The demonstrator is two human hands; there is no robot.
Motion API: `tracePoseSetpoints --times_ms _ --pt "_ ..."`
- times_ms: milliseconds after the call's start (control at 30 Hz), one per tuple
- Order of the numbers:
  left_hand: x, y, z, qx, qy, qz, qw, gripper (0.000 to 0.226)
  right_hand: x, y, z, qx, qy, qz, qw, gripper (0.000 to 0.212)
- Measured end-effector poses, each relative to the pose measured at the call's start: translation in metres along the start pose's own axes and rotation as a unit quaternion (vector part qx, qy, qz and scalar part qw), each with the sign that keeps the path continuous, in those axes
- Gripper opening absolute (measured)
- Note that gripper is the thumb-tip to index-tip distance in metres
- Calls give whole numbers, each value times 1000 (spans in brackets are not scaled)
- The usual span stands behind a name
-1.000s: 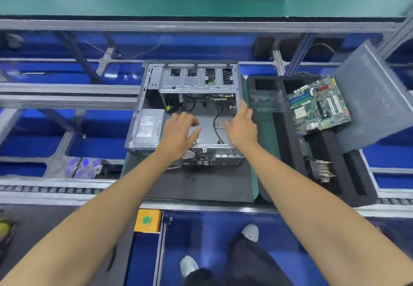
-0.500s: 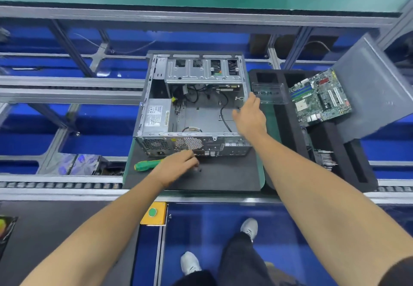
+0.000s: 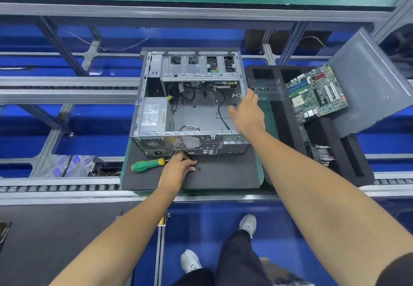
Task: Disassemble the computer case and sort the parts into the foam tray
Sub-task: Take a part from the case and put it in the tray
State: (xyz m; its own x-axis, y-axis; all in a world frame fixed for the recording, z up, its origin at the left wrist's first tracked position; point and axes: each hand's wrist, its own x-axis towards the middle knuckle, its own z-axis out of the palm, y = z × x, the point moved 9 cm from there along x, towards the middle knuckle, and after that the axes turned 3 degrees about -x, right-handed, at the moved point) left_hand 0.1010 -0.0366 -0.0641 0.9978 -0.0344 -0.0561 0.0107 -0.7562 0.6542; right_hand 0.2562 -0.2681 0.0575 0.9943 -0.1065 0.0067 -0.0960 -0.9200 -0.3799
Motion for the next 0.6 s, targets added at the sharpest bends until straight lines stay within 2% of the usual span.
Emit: tracePoseSetpoints --times_ms 67,133,367,467,600 --pt "-2 1 2 -17 5 -12 1000 13 0 -1 0 1 2 -2 1000 72" --pt "-1 10 4 39 -4 32 999 11 -1 0 -1 6 6 0 1000 71" --pt "13 21 18 192 -117 77 971 12 -2 -1 -3 15 1 2 1000 69" --pt "9 17 29 258 -117 66 957 19 -3 -1 -4 19 0 2 1000 69" --pt "7 8 30 251 -103 22 962 21 -5 -2 -7 34 1 4 999 66"
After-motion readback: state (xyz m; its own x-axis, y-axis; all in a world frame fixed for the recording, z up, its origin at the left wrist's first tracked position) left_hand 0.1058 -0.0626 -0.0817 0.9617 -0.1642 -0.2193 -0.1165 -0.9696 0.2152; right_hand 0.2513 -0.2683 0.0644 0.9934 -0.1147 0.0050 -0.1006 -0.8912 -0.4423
